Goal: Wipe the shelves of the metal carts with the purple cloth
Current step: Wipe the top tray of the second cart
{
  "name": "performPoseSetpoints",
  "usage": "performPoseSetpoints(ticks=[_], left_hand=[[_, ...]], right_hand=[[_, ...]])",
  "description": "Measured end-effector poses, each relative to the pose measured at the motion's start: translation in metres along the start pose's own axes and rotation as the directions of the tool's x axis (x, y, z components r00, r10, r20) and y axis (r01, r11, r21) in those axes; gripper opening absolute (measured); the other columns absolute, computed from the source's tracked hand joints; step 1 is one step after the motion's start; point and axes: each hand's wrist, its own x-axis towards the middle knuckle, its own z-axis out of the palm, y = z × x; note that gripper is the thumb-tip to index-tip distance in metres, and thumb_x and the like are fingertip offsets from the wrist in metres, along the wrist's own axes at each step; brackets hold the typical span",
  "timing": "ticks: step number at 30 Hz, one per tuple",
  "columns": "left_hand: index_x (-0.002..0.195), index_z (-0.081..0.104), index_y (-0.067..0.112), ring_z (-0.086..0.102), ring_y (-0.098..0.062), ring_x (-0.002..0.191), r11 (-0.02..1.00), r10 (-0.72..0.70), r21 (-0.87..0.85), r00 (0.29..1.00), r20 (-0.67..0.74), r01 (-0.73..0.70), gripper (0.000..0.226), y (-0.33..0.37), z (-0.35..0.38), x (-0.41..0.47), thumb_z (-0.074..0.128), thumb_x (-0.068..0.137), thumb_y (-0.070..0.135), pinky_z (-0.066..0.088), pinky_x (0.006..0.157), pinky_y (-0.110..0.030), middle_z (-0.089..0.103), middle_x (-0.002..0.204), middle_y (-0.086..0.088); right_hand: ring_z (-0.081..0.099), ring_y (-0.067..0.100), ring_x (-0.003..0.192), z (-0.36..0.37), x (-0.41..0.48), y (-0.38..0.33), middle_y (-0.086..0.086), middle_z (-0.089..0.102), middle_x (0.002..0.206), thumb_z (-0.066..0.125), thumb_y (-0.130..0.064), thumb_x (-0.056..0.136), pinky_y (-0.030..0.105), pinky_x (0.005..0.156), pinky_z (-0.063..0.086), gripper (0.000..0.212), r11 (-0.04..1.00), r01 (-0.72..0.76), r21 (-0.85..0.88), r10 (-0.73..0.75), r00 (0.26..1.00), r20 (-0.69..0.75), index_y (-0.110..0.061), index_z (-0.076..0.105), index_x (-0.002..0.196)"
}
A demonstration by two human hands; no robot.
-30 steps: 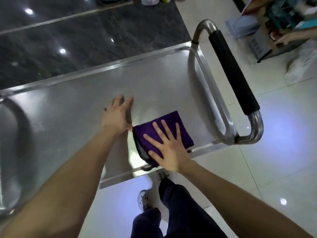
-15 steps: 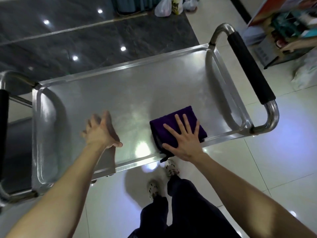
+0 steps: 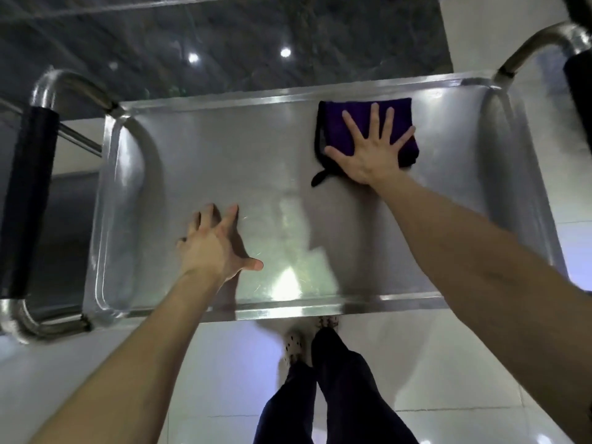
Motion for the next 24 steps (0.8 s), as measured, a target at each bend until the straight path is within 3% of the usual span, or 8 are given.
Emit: performPoseSetpoints(ticks=[7,16,20,24], left_hand=[[0.166,0.018,0.050,0.021,-0.036,0.161,0.999,-0.038,-0.027,0.999,-0.005,0.038,0.141,-0.002,-0.003,0.012,0.093,0.050,0.080,0.042,0.114,-0.066,0.016,0.176,-0.004],[0.164,0.023,0.049,0.029,-0.040,0.155,1.000,0.013,-0.003,0.998,-0.063,-0.013,0.137,-0.013,0.007,0.016,0.089,0.049,0.086,0.044,0.108,-0.065,0.026,0.171,-0.004],[0.157,0.035,0.050,0.036,-0.035,0.150,0.997,0.038,-0.058,0.995,-0.097,-0.043,0.128,-0.019,0.010,0.013,0.086,0.047,0.088,0.043,0.106,-0.063,0.035,0.165,-0.002],[0.163,0.036,0.041,0.029,-0.031,0.159,0.964,0.133,-0.214,0.983,-0.124,-0.157,0.114,-0.044,0.018,-0.005,0.079,0.068,0.086,0.028,0.124,-0.062,0.028,0.175,-0.005]], right_hand=[[-0.025,0.042,0.162,-0.002,0.041,-0.062,0.009,-0.021,0.179,0.002,-0.109,0.074,0.080,0.116,-0.021,0.107,0.982,0.173,-0.069,-0.172,0.985,0.029,-0.057,-0.004,0.167],[-0.010,0.038,0.167,0.078,-0.149,-0.060,0.009,-0.002,0.182,0.028,-0.089,0.098,0.078,0.124,-0.005,0.084,0.876,0.474,-0.095,-0.482,0.871,-0.094,-0.047,0.018,0.170],[-0.008,0.035,0.167,0.108,-0.247,-0.049,0.007,-0.002,0.182,0.037,-0.085,0.099,0.078,0.125,0.001,0.085,0.868,0.478,-0.132,-0.492,0.863,-0.111,-0.046,0.017,0.171],[-0.020,0.036,0.165,0.111,-0.283,-0.064,0.008,-0.014,0.181,0.032,-0.094,0.093,0.078,0.124,-0.004,0.096,0.905,0.401,-0.141,-0.407,0.913,-0.018,-0.045,0.008,0.172]])
